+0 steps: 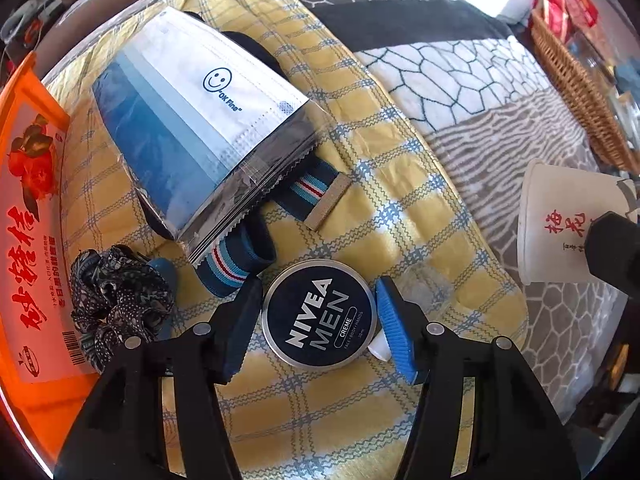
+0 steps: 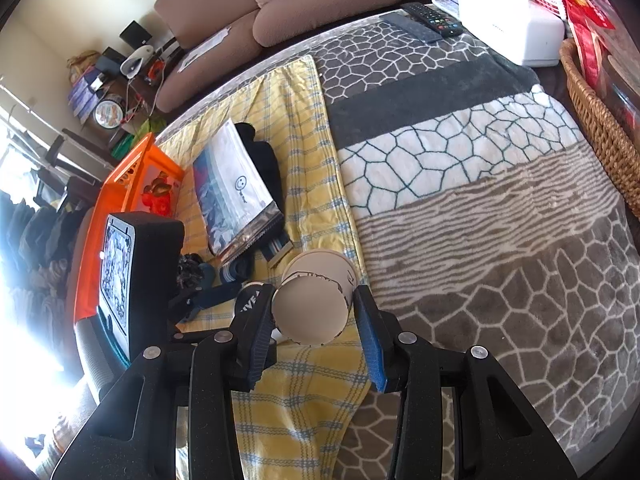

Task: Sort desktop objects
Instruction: 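Close the left gripper on the blue Nivea Men tin, then carry the cup in the right gripper while the left carries the tin over the orange basket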

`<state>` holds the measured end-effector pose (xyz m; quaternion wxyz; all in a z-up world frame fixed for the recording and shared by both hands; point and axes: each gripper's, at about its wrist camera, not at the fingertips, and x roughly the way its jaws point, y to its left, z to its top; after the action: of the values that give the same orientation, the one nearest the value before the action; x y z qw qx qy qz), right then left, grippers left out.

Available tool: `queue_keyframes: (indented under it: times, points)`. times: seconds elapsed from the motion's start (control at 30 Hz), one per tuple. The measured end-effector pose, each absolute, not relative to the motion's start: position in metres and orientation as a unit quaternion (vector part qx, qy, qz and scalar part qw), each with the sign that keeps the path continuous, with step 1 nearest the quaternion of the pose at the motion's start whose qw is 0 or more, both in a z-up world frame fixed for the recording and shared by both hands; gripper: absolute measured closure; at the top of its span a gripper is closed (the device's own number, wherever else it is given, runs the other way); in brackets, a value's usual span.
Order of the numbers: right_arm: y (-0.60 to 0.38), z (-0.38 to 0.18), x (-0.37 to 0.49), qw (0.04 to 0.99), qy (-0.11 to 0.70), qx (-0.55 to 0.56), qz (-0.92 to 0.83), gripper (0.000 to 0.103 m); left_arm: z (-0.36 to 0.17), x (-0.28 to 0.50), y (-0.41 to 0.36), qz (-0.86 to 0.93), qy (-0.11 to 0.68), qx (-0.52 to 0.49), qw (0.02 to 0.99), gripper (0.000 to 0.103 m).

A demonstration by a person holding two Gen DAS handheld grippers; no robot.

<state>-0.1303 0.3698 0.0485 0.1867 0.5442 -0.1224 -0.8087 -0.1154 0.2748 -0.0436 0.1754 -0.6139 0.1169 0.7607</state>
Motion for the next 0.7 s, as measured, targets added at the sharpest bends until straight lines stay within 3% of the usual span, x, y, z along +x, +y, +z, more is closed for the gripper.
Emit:
queue_keyframes:
  times: [0.23,0.7]
  points:
    - [0.364,0.058,-0.127,0.187,-0.113,0.541,-0.812,0.062,-0.019,-0.112,0.258,0.774,0.085,-0.602,0.181,0.048]
    - [0.304,0.121,-0.106,0.21,-0.081,0.513,-0.828,0.062,0.106,-0.107,0.173,0.825,0.018,-0.531,0.195,0.048]
